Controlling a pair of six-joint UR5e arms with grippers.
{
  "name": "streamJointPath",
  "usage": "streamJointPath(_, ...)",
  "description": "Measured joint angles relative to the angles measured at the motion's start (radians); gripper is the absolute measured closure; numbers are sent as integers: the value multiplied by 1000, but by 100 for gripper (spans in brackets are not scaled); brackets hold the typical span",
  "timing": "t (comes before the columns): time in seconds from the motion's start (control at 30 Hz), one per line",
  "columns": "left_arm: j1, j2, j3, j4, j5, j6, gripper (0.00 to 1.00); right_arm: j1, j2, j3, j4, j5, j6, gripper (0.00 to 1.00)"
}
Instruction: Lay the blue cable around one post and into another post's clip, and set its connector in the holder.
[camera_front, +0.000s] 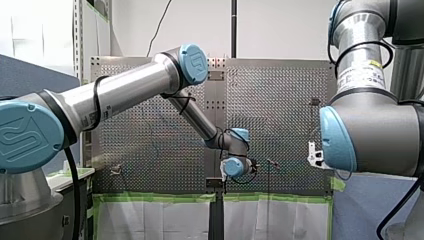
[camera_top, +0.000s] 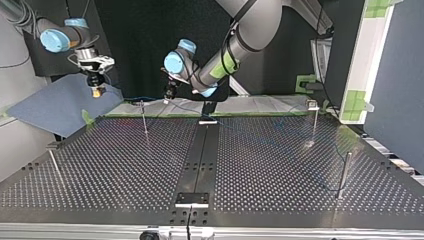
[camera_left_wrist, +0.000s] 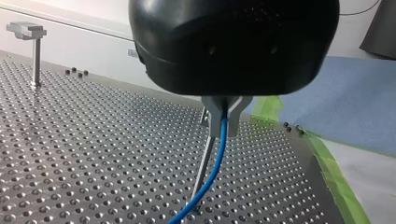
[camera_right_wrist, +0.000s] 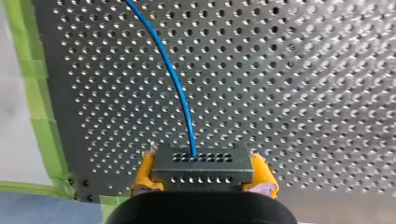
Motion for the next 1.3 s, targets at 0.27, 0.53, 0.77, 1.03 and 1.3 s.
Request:
streamJointPath(0.27,9,1,-1,0,-1,-4,100,-3,22,-14,1,-3,3,100)
streamJointPath(0.53,24,9,-1,0,0,-8,100,-6,23,-35,18,-3,6,100)
streamJointPath(0.77,29,9,-1,0,0,-9,100,-7,23,-40,26,-3,10,100)
streamJointPath(1.03,29,7,-3,2,38,-42,100,-7,24,-41,22,-4,15,100)
streamJointPath(1.3,40,5,-26,46,85,-106,100,-5,29,-44,12,-5,19,100)
